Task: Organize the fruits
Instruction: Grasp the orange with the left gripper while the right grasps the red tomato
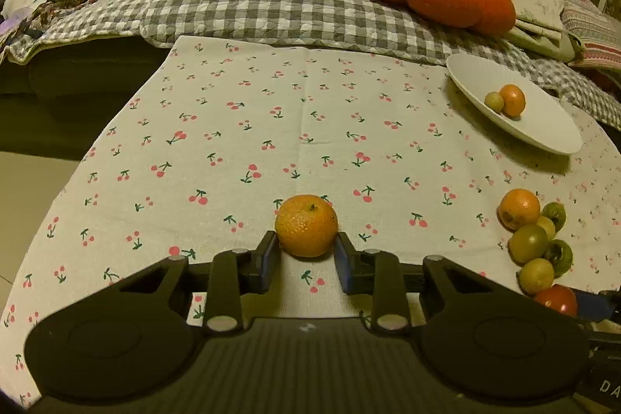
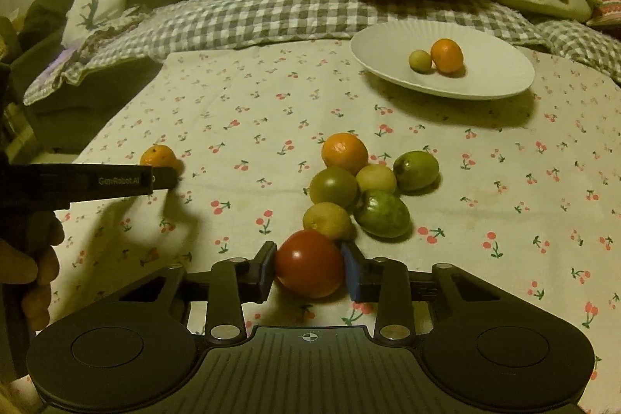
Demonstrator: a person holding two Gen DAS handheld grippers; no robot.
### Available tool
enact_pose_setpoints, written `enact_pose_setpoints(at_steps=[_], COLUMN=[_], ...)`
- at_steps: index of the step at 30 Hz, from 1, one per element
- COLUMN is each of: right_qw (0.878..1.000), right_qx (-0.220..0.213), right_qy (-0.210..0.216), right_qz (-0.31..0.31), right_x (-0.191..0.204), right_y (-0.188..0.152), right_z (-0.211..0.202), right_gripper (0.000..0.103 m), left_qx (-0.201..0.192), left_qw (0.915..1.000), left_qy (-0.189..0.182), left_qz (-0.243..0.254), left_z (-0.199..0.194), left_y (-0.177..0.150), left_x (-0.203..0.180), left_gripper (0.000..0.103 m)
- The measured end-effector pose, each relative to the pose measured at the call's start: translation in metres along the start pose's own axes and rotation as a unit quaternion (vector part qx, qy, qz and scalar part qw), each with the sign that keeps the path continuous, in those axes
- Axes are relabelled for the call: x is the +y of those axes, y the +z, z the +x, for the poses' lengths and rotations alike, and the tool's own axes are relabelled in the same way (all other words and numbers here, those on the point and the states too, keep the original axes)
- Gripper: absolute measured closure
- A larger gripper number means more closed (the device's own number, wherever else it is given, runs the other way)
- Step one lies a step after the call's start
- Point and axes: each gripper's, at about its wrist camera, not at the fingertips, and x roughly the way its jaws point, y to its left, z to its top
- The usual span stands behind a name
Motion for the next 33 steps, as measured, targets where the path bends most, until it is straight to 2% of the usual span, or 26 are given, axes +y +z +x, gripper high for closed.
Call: enact_pose_setpoints(at_steps=[15,33], right_qw=[1.000,0.998], right_qx=[-0.002,-0.018], right_qy=[0.008,0.002], right_qz=[0.023,0.058], right_x=[-0.010,-0.042], right_y=[0.004,0.019], right_z=[-0.017,-0.042], right_gripper=[0.069,0.069], left_qx=[0.002,-0.003], left_qw=[0.9995,0.9984], left_qy=[-0.030,-0.056], left_qz=[-0.010,0.013], left_z=[-0.017,-0.032], left_y=[0.000,0.008], left_x=[-0.012,-0.047], left_gripper=[0.074,0.074])
